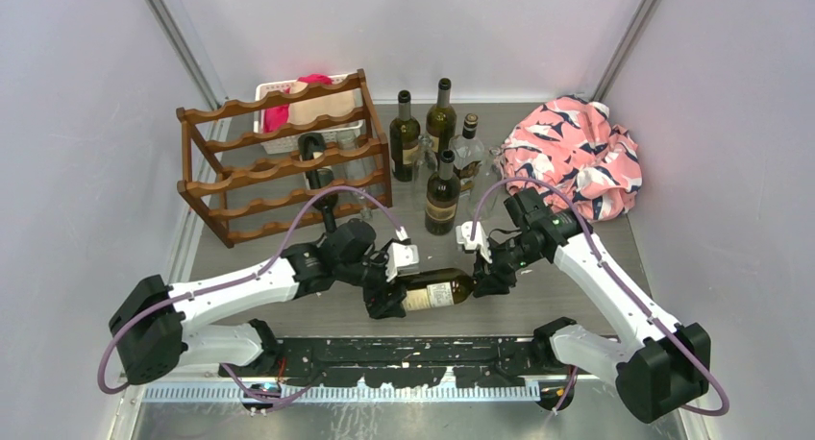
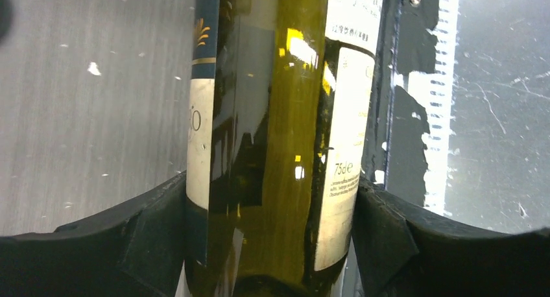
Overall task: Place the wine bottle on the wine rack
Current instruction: Pick up the wine bottle from the center of the board, then place the wine bottle in the wine rack.
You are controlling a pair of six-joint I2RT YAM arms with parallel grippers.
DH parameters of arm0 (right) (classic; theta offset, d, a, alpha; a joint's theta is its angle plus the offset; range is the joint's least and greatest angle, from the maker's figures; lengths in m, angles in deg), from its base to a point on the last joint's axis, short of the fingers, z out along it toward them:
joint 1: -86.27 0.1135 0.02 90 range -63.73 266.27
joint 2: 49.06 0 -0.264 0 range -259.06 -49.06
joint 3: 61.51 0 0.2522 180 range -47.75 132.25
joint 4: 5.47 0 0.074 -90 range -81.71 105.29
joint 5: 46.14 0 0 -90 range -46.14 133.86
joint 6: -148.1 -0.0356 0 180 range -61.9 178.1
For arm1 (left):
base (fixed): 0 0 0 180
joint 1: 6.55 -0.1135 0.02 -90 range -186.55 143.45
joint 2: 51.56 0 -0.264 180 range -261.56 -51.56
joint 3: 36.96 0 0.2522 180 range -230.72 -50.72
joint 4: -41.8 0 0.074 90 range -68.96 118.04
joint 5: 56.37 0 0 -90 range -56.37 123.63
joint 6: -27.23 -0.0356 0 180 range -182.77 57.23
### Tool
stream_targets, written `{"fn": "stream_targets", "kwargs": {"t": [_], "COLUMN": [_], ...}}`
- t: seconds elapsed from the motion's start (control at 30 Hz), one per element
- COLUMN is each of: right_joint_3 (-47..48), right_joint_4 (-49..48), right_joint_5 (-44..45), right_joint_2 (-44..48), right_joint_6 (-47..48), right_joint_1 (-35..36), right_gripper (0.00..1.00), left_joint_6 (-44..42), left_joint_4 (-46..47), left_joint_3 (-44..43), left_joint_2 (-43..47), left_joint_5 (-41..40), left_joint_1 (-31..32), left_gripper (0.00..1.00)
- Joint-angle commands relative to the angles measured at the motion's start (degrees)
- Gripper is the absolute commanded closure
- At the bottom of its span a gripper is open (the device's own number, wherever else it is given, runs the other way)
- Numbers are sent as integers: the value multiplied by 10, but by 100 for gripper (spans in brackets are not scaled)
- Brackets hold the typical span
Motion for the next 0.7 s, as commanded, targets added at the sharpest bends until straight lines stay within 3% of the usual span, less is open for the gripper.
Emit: {"fn": "stream_targets", "kwargs": {"t": [0.0,0.13,0.4,0.67], "right_joint_3": [33,35,39,41], "right_joint_4": [8,12,19,20], "right_joint_5": [-66,-69,-77,-76], "right_joint_2": [2,2,3,4], "right_joint_6": [-29,-27,-23,-23], "right_joint_1": [-14,-18,-20,-22], "right_gripper": [99,99,99,99], "left_joint_6": [26,27,45,160], "left_joint_4": [60,48,18,-90], "left_joint_3": [3,6,3,-109], "left_joint_2": [49,76,150,213], "left_joint_5": [-31,-42,-94,-287], "left_joint_1": [-5,-5,-5,-37], "left_gripper": [15,7,4,0]}}
